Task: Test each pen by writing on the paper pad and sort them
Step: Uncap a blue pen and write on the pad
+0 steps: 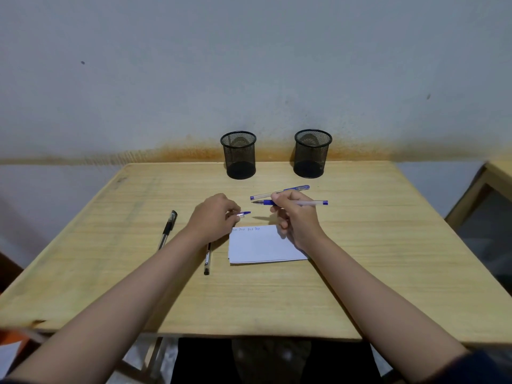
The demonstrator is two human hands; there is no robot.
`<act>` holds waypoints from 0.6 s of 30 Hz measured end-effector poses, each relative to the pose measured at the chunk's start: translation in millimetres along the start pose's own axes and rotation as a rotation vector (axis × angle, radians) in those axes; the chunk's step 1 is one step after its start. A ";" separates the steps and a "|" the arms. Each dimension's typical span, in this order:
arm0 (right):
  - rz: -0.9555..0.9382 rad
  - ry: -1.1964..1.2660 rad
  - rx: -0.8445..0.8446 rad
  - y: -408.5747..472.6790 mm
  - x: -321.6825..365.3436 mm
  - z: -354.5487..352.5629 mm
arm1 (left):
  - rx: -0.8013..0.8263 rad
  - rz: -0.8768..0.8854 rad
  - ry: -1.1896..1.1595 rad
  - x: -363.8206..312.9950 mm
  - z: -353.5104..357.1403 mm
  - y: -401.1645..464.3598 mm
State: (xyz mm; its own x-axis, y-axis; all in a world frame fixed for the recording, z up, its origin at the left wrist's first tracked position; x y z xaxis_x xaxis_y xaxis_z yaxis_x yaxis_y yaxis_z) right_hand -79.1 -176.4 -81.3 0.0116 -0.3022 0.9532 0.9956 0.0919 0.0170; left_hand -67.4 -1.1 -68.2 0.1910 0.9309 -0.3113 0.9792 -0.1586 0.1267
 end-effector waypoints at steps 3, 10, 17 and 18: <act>-0.034 -0.010 -0.017 -0.8 6.3 -4.1 | -0.039 -0.014 0.000 -2.9 -1.6 3.1; -0.157 -0.221 -0.116 -1.4 19.3 -13.1 | -0.129 0.018 -0.332 -24.1 -25.0 -2.3; -0.188 -0.266 -0.104 -2.2 21.5 -11.7 | -0.158 0.095 -0.420 -44.9 -33.0 -7.2; -0.191 -0.268 -0.098 -2.5 21.9 -11.5 | -0.161 0.108 -0.426 -47.3 -34.2 -8.3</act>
State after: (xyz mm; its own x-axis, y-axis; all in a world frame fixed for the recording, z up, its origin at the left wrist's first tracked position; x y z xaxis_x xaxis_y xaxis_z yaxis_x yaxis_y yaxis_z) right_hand -80.3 -194.2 -64.0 -0.1877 -0.0438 0.9813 0.9818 -0.0383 0.1861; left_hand -86.9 -32.6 -22.3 0.3354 0.6887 -0.6427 0.9354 -0.1625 0.3140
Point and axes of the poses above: each hand's wrist, its own y-axis towards the middle knuckle, its own z-axis out of the palm, x = y × z, the point moved 7 cm from there along y, towards the middle knuckle, and after that the axes turned 1 degree about y, right-handed, at the moved point
